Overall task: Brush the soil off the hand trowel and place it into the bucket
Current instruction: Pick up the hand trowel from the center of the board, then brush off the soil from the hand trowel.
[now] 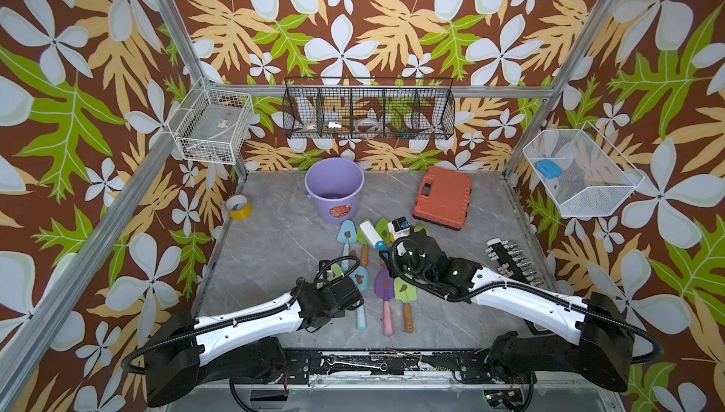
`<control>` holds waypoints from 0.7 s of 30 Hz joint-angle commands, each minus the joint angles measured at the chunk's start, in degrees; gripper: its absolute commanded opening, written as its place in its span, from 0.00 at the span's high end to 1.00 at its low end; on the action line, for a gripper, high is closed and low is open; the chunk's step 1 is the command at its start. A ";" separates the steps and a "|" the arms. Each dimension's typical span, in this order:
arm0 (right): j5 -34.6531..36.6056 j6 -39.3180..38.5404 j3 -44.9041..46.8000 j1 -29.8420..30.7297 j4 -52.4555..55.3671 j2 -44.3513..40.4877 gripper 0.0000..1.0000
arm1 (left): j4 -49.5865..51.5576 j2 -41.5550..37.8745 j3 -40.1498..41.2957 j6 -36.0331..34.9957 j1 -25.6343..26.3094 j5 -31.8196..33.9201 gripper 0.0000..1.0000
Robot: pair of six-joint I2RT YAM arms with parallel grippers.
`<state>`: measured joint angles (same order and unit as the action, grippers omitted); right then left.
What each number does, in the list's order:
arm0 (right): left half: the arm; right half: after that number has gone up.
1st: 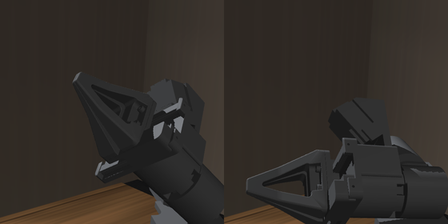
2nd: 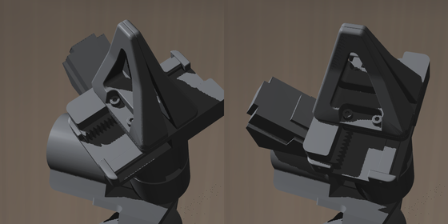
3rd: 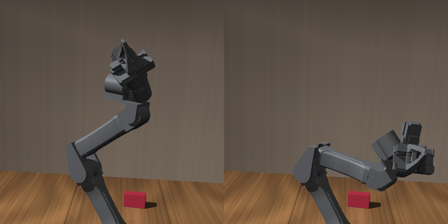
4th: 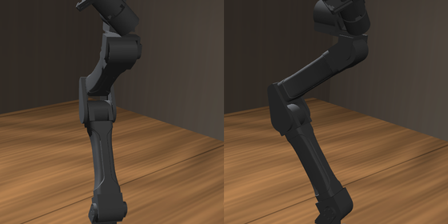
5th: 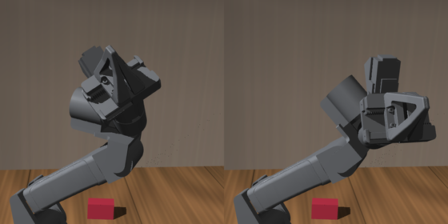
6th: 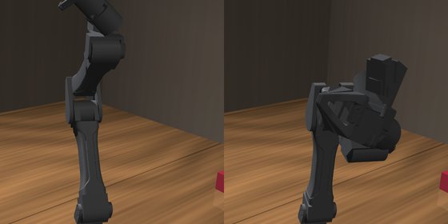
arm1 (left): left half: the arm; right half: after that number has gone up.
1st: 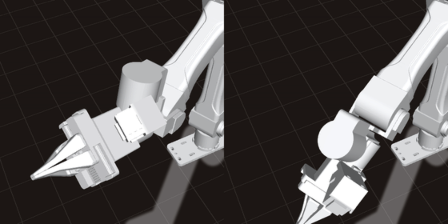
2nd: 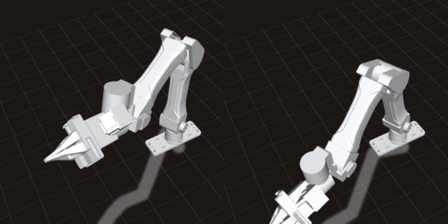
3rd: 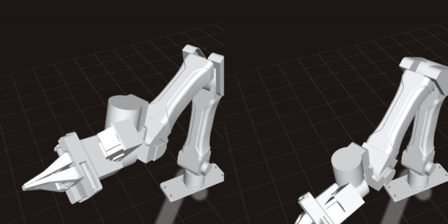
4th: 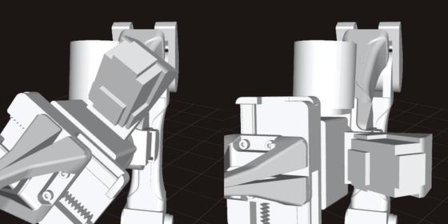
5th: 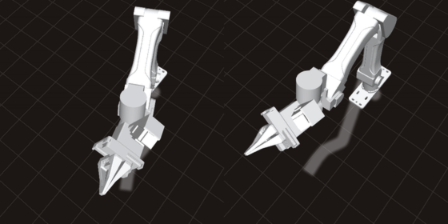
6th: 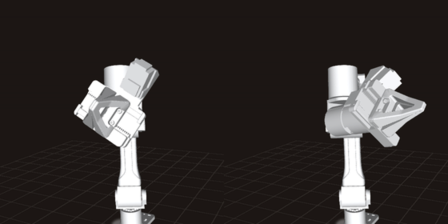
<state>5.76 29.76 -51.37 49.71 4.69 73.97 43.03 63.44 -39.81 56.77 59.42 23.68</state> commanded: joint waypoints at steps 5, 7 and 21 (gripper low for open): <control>-1.87 -5.89 -4.70 -3.91 5.87 -3.59 1.00 | 4.69 -3.26 -8.87 -13.10 -2.26 -0.17 1.00; -4.64 -7.36 -6.83 -3.81 8.09 -3.26 1.00 | 6.84 -2.36 -11.59 -16.08 -2.85 3.10 1.00; -16.16 -13.66 -12.97 4.23 15.22 2.91 1.00 | 6.42 3.18 -17.47 -29.64 -9.49 -2.02 1.00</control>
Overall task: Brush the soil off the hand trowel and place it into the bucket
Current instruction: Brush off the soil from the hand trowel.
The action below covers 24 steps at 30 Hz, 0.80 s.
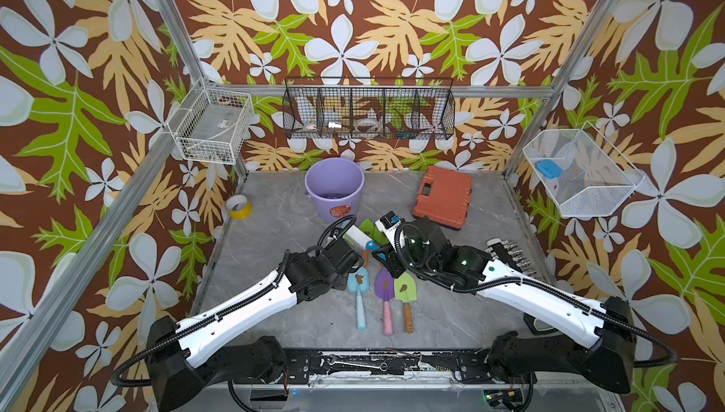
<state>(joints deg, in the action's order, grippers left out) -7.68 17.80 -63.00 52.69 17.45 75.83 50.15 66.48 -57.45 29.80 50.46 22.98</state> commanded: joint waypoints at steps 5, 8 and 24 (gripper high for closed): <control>-3.75 -0.75 -3.35 2.07 4.88 5.94 1.00 | -1.02 0.14 0.49 -3.28 -1.04 -0.99 1.00; 2.30 0.11 -5.76 1.98 9.38 10.08 1.00 | -0.26 -0.21 0.57 -3.10 -1.22 -0.39 1.00; 3.18 0.73 -7.69 1.98 5.21 7.66 1.00 | 2.90 0.58 -0.39 -2.59 -1.79 0.95 1.00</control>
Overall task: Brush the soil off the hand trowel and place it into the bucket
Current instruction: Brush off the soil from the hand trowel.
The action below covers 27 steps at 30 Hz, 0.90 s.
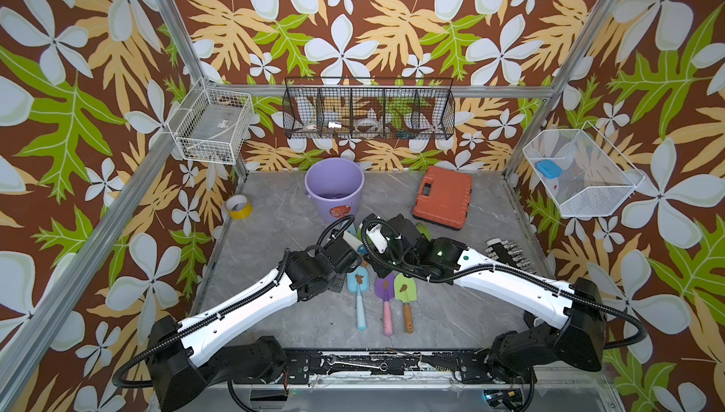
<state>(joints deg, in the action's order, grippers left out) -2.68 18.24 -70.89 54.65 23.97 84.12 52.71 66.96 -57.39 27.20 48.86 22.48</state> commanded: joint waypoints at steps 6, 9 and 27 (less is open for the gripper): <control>-10.29 -0.11 3.02 0.69 -5.30 -0.18 1.00 | -0.28 0.21 -0.25 0.05 -0.19 0.91 1.00; -10.75 -0.57 3.22 0.81 -5.65 2.01 1.00 | -1.09 0.35 0.10 -0.17 -0.18 0.03 1.00; -3.17 7.69 13.49 -8.09 -18.69 -4.15 1.00 | -18.47 -3.89 8.77 -0.48 -11.25 -12.77 1.00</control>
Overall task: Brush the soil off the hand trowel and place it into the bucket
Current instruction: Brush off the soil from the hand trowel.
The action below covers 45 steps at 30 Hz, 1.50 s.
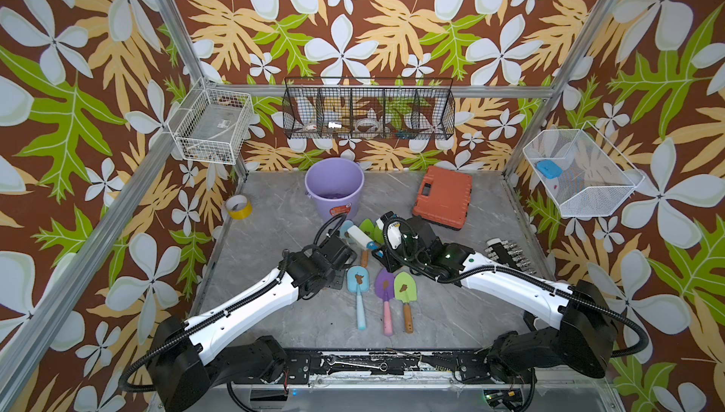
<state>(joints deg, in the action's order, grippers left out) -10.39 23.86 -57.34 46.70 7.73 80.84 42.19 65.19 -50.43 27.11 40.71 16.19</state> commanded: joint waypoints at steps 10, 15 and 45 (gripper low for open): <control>0.83 1.74 -3.28 0.26 -1.53 -1.49 1.00 | -8.62 -6.47 3.48 -0.64 -12.23 -15.89 1.00; -0.33 -0.49 -10.59 4.49 2.69 4.55 1.00 | -7.13 -7.59 3.15 -0.34 -12.24 -13.95 1.00; 8.54 -3.12 -20.30 1.12 13.53 12.83 1.00 | -13.15 -6.70 6.09 2.33 -7.05 -14.97 1.00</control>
<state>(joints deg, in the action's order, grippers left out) -0.99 19.33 -82.28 47.72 27.68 98.00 33.93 59.07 -44.71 28.80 33.65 5.58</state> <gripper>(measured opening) 0.218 0.251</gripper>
